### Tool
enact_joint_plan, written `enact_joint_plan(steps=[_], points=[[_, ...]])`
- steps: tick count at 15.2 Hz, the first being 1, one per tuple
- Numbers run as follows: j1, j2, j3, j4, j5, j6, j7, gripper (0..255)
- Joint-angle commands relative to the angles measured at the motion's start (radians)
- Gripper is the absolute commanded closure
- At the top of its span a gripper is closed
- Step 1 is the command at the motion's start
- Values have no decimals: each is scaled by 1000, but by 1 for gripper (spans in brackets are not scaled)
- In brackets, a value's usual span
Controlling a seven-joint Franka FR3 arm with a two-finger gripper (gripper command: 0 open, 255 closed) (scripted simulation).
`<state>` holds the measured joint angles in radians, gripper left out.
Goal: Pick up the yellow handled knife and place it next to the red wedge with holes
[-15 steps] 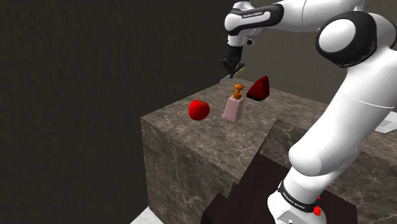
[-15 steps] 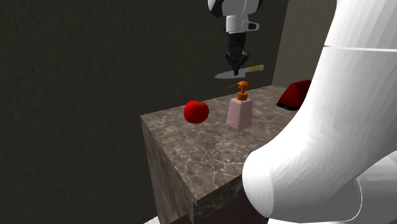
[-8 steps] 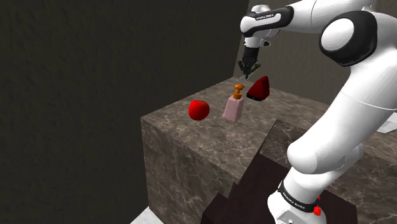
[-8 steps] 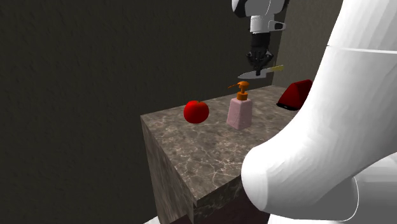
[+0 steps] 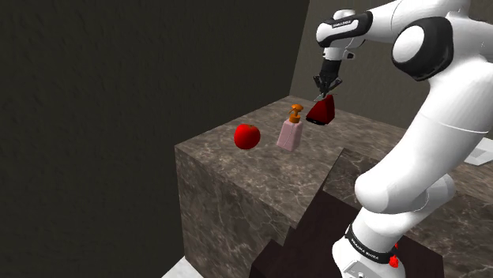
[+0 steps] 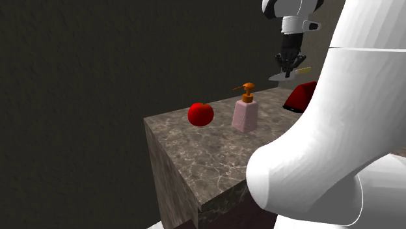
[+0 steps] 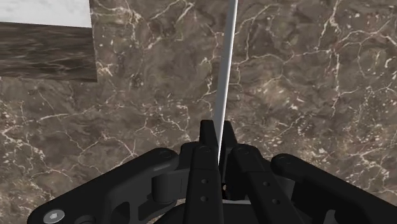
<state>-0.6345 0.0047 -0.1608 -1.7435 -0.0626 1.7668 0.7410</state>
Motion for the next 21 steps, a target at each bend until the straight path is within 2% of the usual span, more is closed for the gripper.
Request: enact_joint_plan(steps=[1, 7, 12, 17, 21], points=[[-23, 21, -22, 23, 5, 1, -47, 255], [-99, 108, -87, 127, 32, -11, -192, 255], [-173, 210, -133, 257, 70, -37, -312, 255], [-263, 344, -164, 438, 123, -87, -425, 255], [-355, 484, -176, 644, 173, -156, -505, 255]])
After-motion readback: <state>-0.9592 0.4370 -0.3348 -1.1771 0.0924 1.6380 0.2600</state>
